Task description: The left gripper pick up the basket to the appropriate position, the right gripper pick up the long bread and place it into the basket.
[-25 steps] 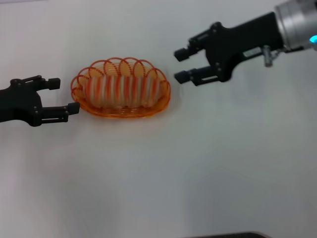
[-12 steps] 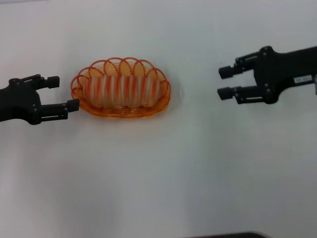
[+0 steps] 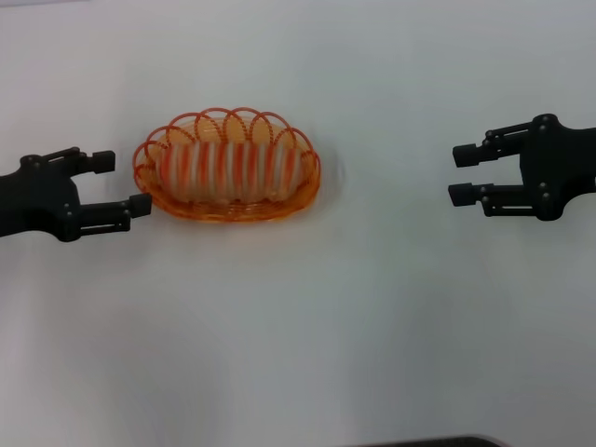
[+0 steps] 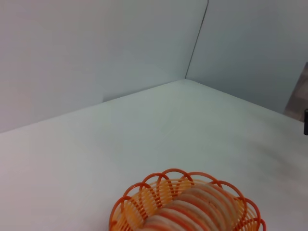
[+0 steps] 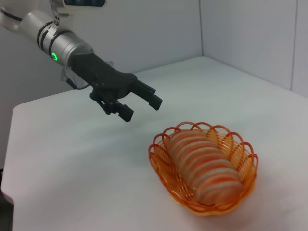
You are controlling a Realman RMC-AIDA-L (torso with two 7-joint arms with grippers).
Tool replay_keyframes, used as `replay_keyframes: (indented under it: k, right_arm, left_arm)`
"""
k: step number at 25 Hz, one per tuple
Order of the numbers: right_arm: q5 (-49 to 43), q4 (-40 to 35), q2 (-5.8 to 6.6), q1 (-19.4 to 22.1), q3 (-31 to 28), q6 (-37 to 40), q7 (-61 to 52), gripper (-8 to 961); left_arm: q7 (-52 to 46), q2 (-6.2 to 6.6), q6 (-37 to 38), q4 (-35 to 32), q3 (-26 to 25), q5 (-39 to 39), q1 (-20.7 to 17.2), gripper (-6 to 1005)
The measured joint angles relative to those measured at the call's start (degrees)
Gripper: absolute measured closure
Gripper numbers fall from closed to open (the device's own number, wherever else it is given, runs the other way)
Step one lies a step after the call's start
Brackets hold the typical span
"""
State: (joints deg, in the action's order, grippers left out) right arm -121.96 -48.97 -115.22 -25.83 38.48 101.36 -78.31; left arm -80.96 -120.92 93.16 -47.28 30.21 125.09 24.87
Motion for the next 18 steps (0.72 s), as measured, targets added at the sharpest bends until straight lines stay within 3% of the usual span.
replay_keyframes:
  k: [18]
  right_arm:
    - [-0.2, 0.0, 0.18, -1.1, -1.4, 0.3, 0.9, 437]
  left_arm:
    - [0.1, 0.25, 0.3, 2.3, 0.6, 1.1, 0.0, 127]
